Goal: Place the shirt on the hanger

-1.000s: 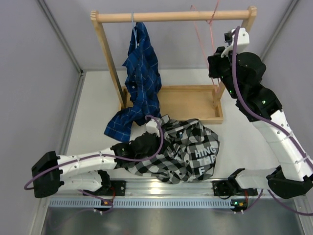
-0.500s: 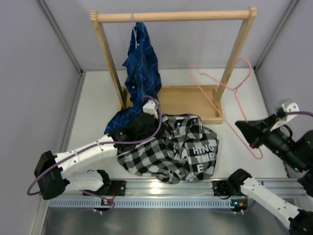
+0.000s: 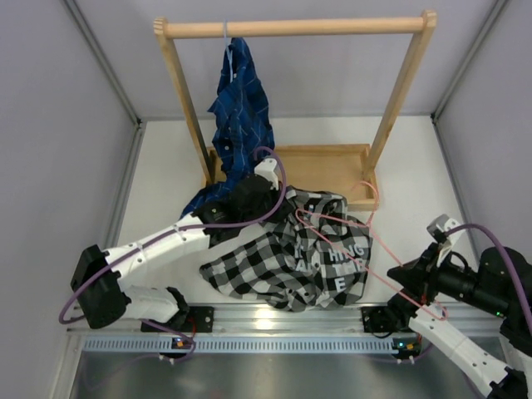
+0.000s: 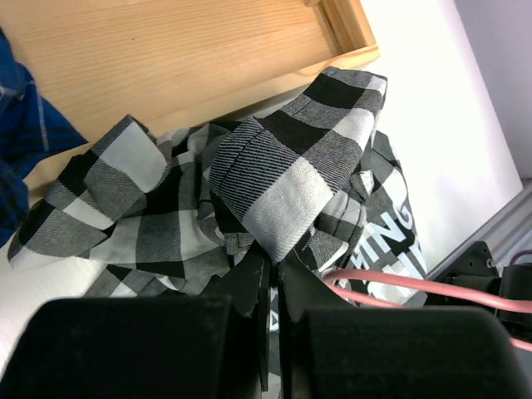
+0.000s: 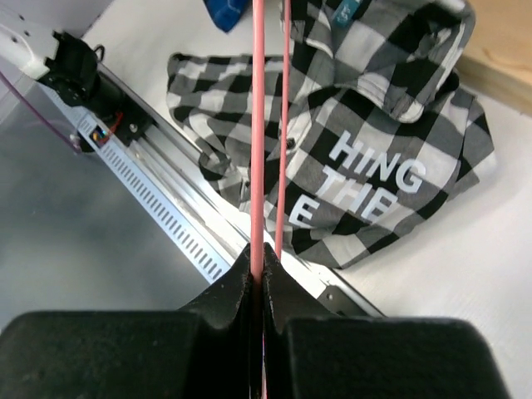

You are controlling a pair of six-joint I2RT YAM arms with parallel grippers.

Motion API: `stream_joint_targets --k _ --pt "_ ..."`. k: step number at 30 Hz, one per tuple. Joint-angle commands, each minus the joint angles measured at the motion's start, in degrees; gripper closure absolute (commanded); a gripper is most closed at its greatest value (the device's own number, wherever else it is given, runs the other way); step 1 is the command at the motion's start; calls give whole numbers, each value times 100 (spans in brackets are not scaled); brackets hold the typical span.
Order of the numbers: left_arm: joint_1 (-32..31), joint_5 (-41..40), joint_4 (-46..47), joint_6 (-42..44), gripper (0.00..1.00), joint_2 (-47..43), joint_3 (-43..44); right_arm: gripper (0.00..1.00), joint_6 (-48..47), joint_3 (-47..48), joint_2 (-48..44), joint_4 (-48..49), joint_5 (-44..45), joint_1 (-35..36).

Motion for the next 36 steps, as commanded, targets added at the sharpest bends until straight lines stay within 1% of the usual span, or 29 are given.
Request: stream_joint_targets --k 1,5,7,10,13,14,17,18,20,25,26,28,31,36 --pt "16 274 82 11 100 32 341 100 113 -306 53 -84 145 -95" --pt "16 643 214 -15 100 -64 246 100 166 -482 123 240 288 -112" --pt "16 1246 486 -33 100 -135 96 100 184 -526 167 557 305 -112" --pt "16 1548 662 -77 100 -275 -238 100 114 -509 281 698 462 -112" --pt "16 1251 610 11 100 -442 -467 100 78 -413 282 724 533 -112" --pt "16 1006 549 29 100 -478 -493 100 61 -369 282 707 560 -112" --pt "16 610 225 143 100 -435 -406 100 -36 -70 290 462 692 -112" --pt "16 234 145 169 100 -399 -371 100 -53 17 290 391 701 -103" --pt "16 134 91 196 100 -320 -283 100 -106 202 282 224 674 -112" --pt "16 634 152 73 100 -232 -177 100 -150 177 212 74 595 -112" --pt "16 643 187 64 100 -223 -186 100 -150 116 211 118 543 -112" --pt "16 1002 337 11 100 -223 -212 100 -124 -68 229 276 333 -112" --pt "16 1275 530 -59 100 -267 -273 100 -62 -306 211 583 77 -112" --pt "16 1329 539 -33 100 -223 -230 100 8 -579 185 961 -151 -112"
